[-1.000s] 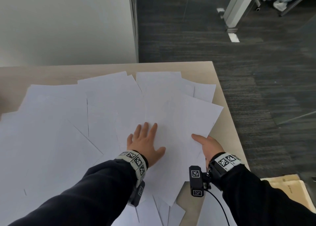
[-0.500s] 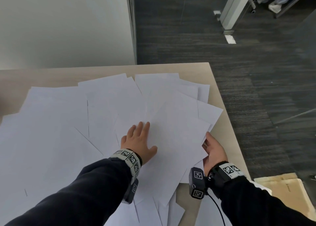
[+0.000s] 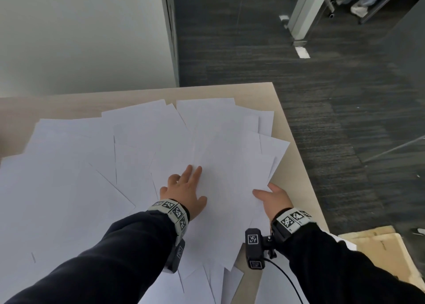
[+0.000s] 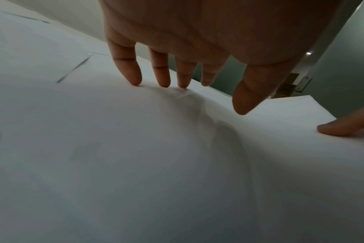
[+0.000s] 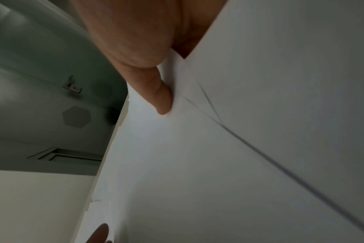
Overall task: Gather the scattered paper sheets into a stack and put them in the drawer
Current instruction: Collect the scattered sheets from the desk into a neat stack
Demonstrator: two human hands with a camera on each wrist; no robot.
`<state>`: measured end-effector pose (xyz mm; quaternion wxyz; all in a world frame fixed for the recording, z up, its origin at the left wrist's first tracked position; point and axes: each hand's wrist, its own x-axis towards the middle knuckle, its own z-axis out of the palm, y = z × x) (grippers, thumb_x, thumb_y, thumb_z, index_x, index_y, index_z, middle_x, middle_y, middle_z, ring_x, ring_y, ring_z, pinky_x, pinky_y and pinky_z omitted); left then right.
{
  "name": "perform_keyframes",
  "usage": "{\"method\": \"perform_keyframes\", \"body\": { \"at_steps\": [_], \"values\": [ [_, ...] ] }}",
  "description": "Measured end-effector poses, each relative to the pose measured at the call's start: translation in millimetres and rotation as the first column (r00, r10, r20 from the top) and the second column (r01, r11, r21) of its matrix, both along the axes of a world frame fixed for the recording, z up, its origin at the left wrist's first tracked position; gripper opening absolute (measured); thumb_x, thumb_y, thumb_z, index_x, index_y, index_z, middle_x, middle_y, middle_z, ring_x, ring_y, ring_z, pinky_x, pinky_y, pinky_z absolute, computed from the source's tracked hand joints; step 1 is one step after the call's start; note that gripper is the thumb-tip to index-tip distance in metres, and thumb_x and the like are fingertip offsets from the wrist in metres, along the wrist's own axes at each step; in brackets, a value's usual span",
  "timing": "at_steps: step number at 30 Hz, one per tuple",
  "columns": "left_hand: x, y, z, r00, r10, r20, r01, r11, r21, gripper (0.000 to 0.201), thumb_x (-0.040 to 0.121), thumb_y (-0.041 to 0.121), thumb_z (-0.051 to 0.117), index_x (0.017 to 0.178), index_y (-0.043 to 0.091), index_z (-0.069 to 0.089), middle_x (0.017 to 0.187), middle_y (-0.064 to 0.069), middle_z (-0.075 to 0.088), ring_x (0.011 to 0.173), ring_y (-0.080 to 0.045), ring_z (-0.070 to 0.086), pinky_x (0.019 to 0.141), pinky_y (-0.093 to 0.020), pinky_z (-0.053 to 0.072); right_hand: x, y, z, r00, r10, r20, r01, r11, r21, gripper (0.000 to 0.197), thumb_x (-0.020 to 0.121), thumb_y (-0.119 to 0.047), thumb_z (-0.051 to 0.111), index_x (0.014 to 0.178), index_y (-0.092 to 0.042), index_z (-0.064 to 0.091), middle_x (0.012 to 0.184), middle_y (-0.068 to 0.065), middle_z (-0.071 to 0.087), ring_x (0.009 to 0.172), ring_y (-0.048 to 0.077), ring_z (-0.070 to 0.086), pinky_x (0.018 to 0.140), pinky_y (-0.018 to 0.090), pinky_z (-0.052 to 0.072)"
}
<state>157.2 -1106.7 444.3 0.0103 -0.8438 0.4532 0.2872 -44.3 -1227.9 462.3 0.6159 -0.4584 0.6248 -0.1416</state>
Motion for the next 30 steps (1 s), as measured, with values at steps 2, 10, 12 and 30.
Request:
{"method": "perform_keyframes", "body": {
  "at_steps": [2, 10, 12, 30],
  "values": [
    [-1, 4, 1, 1.000, 0.023, -0.002, -0.024, 1.000, -0.018, 0.083, 0.086, 0.053, 0.048, 0.151, 0.046, -0.004, 0.162, 0.016, -0.009, 0.145, -0.023, 0.011, 0.108, -0.046, 0.029, 0, -5, -2, 0.999, 0.026, -0.046, -0.028, 0.999, -0.039, 0.018, 0.087, -0.001, 0.063, 0.101, -0.009, 0.068, 0.089, 0.005, 0.071, 0.083, 0.027, 0.066, 0.080, 0.033, 0.052],
    [-9, 36, -3, 0.998, -0.055, -0.036, 0.056, 0.998, 0.030, 0.111, 0.070, 0.064, 0.067, 0.149, 0.050, -0.010, 0.160, 0.012, -0.022, 0.150, -0.019, -0.010, 0.120, -0.047, 0.012, -36, -16, 18, 0.995, -0.044, -0.086, 0.027, 0.982, -0.187, 0.013, 0.089, -0.003, 0.060, 0.088, -0.013, 0.068, 0.083, 0.001, 0.069, 0.072, 0.019, 0.062, 0.062, 0.024, 0.048],
    [-7, 46, -5, 0.997, -0.082, -0.013, 0.082, 0.994, 0.065, 0.115, 0.068, 0.065, 0.070, 0.150, 0.049, -0.010, 0.161, 0.010, -0.021, 0.150, -0.018, -0.012, 0.121, -0.046, 0.007, -53, -19, 26, 0.992, -0.091, -0.089, 0.071, 0.975, -0.209, 0.013, 0.090, -0.005, 0.060, 0.089, -0.015, 0.069, 0.085, 0.000, 0.069, 0.074, 0.018, 0.063, 0.068, 0.026, 0.049],
    [-98, 139, 11, 0.986, -0.141, 0.093, 0.117, 0.968, 0.223, 0.131, 0.045, 0.083, 0.068, 0.146, 0.051, -0.008, 0.159, 0.005, -0.011, 0.148, -0.024, -0.002, 0.109, -0.054, 0.027, -128, 14, 62, 0.945, -0.323, -0.046, 0.304, 0.922, -0.238, 0.018, 0.087, -0.014, 0.058, 0.069, -0.016, 0.059, 0.067, -0.002, 0.057, 0.063, 0.021, 0.049, 0.054, 0.026, 0.038]
  ]
}}
